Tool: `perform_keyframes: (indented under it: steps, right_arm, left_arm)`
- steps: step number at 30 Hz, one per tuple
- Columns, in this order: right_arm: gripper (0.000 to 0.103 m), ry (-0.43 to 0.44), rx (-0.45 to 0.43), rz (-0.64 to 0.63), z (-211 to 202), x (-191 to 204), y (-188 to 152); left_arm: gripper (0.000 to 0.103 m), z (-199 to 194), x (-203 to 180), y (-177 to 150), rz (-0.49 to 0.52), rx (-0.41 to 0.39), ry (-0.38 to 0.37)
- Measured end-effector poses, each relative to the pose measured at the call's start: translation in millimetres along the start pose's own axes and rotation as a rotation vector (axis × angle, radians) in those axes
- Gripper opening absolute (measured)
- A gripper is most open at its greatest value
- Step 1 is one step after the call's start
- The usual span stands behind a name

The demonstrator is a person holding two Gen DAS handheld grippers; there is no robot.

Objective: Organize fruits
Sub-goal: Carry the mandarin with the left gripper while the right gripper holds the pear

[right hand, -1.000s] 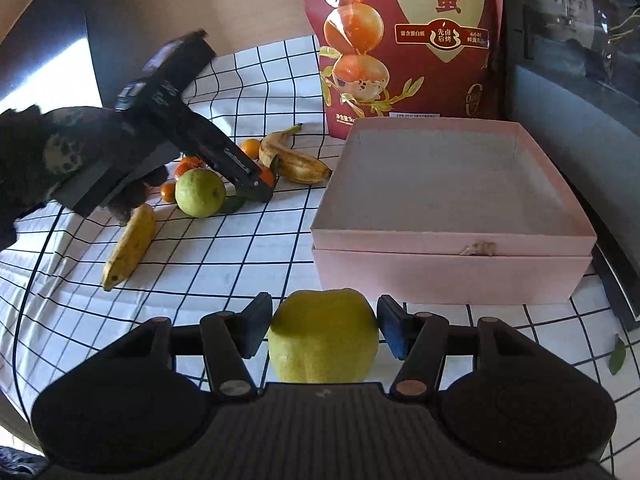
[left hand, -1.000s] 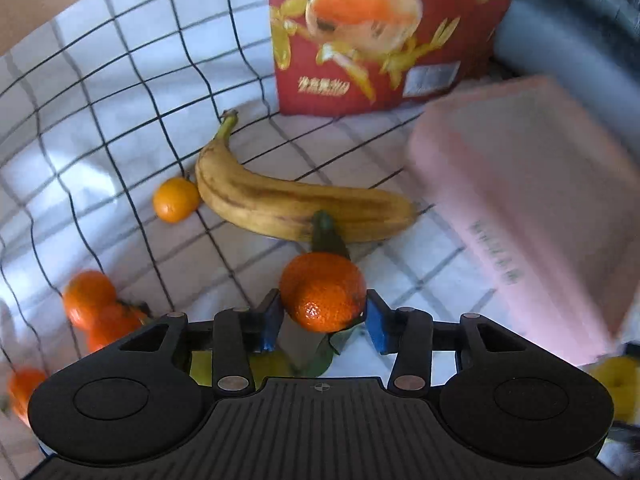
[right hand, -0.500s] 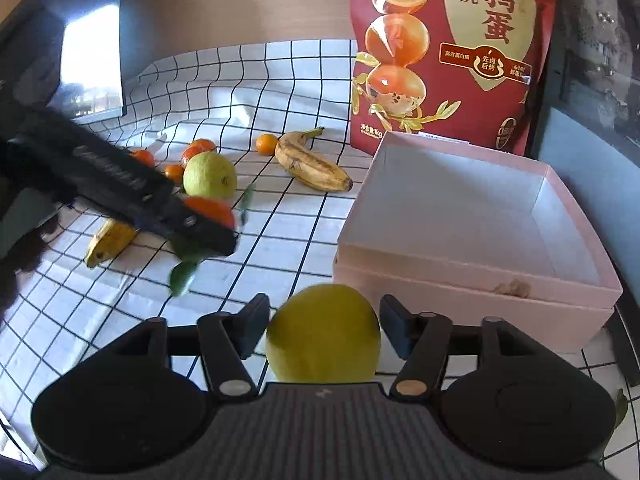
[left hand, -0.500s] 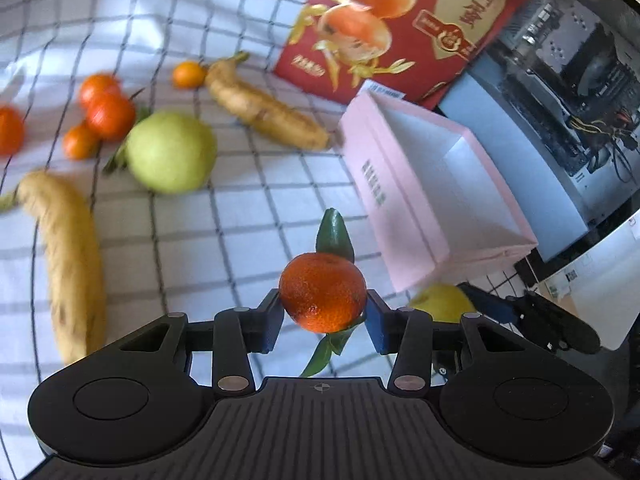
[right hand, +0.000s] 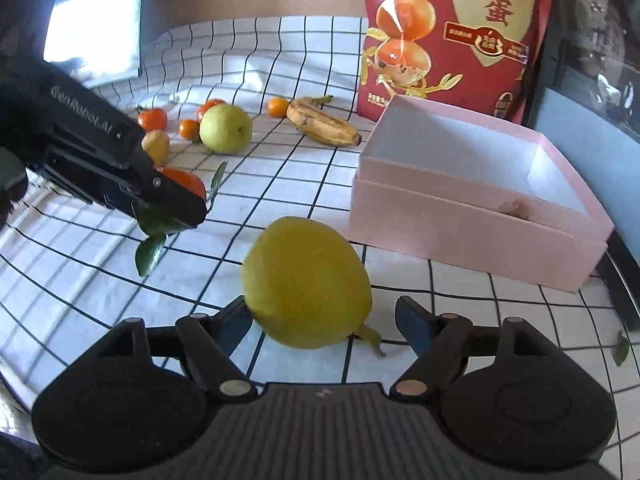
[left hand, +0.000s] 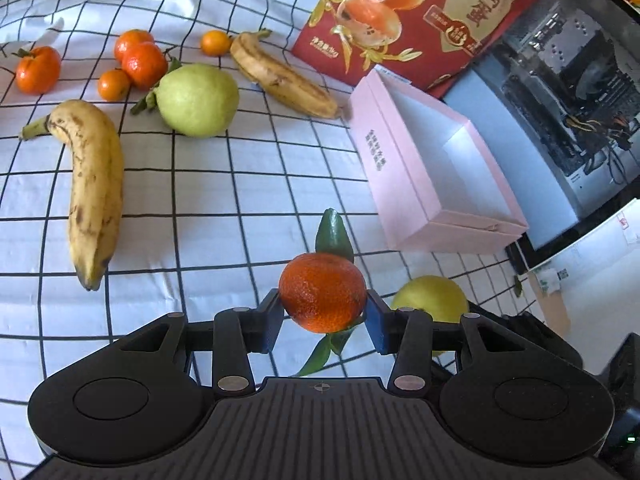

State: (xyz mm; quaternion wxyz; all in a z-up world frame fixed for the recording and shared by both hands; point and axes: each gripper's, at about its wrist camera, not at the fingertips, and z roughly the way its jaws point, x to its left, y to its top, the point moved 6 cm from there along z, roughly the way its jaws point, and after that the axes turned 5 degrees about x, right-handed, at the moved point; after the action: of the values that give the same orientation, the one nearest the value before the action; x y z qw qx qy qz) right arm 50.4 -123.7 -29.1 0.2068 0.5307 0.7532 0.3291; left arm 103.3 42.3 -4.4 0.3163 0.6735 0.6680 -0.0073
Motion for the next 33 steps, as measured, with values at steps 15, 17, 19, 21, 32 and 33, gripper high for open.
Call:
perform_keyframes:
  steps: [15,17,19,21,32,33]
  right_arm:
    - [0.068,0.396,0.094,0.496,-30.8,-41.9,0.2]
    - [0.063,0.412,0.107,0.552,-21.8,-45.9,-0.2]
    - [0.06,0.401,0.11,0.581,-13.2,-49.4,1.0]
    - [0.06,0.376,0.098,0.581,-6.3,-49.9,4.8]
    - [0.054,0.216,-0.033,0.245,-0.1,-8.3,49.2]
    - [0.053,0.218,-0.044,0.21,-1.8,-1.7,52.2]
  left_arm:
    - [0.049,8.8,-16.7,3.6,0.025,-0.011,-0.01]
    - [0.049,6.6,-14.8,5.2,0.019,-0.019,-0.006]
    - [0.049,2.7,-11.2,6.3,0.014,-0.024,0.0]
    - [0.049,-0.5,-5.7,7.2,0.006,-0.027,0.014]
    - [0.049,-11.6,16.4,12.7,-0.031,-0.042,0.057]
    - [0.049,-12.3,18.1,13.0,-0.034,-0.043,0.06]
